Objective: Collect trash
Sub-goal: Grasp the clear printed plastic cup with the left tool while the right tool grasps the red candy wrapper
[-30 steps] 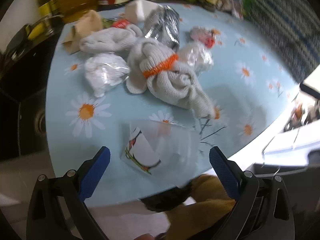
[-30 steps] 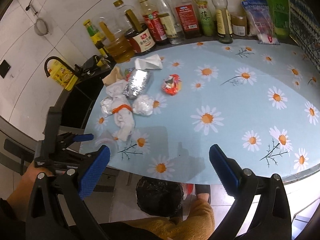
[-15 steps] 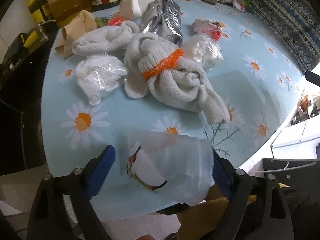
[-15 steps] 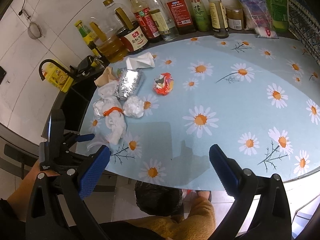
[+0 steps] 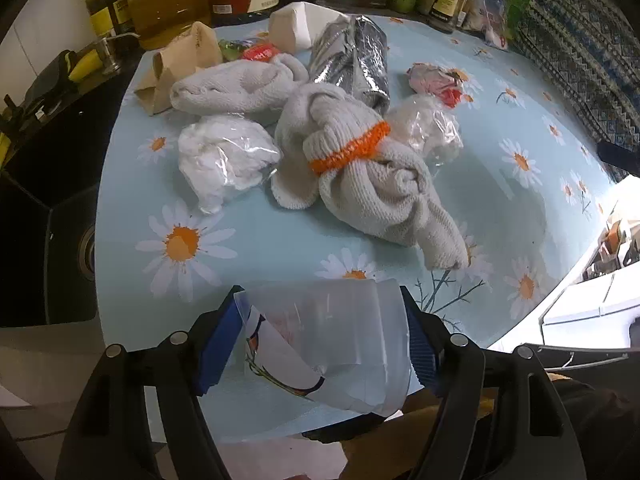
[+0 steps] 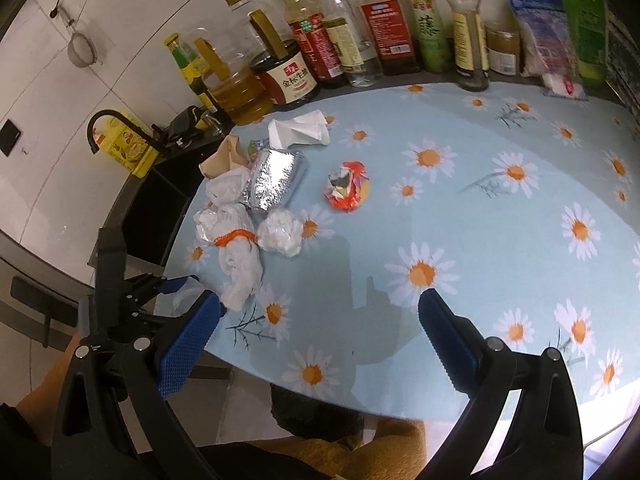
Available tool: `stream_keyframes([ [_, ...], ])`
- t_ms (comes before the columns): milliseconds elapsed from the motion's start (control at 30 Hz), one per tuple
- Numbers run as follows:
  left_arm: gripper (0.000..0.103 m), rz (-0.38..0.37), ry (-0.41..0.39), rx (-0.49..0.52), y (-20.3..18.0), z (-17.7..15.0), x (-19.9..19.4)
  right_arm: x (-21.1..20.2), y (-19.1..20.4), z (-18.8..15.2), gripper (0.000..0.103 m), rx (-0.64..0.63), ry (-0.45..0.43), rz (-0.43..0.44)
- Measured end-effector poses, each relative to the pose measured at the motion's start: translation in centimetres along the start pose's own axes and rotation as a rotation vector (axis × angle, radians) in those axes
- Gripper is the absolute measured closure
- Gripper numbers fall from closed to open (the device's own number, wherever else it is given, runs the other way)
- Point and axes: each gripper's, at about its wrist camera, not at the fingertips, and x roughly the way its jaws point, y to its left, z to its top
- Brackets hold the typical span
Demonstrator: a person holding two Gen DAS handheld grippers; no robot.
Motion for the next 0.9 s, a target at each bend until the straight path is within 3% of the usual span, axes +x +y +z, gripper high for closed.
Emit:
stream_keyframes([
  [233, 0.031, 0.013, -0.013, -0.071, 0.6, 0.7, -1.4, 2.3, -1.3, 2.3, 0.005, 0.003, 0.046, 0.044],
  [533, 0.031, 0.071, -0.074, -0.153, 0.7, 2.1, -4.4, 6.8, -2.9, 7.8, 0.005, -0.053, 0.077, 0.102],
  [600, 0.031, 0.083, -0.086, -0.177, 0.3, 2.3, -4.9, 8.1, -3.1, 8.9, 0.015, -0.078, 0.093, 0.104],
  [700, 0.031, 0.096, -0.093, -0.238, 0.1, 2.3, -5.9, 10.8, -3.5, 10.5, 0.022, -0.123, 0.143, 0.1],
  [900, 0.031, 0.102, -0.131, -0.318, -1.4, 2.3, -7.8, 14.2, -3.7, 11.2, 0.041, -0.187, 0.243, 0.118],
])
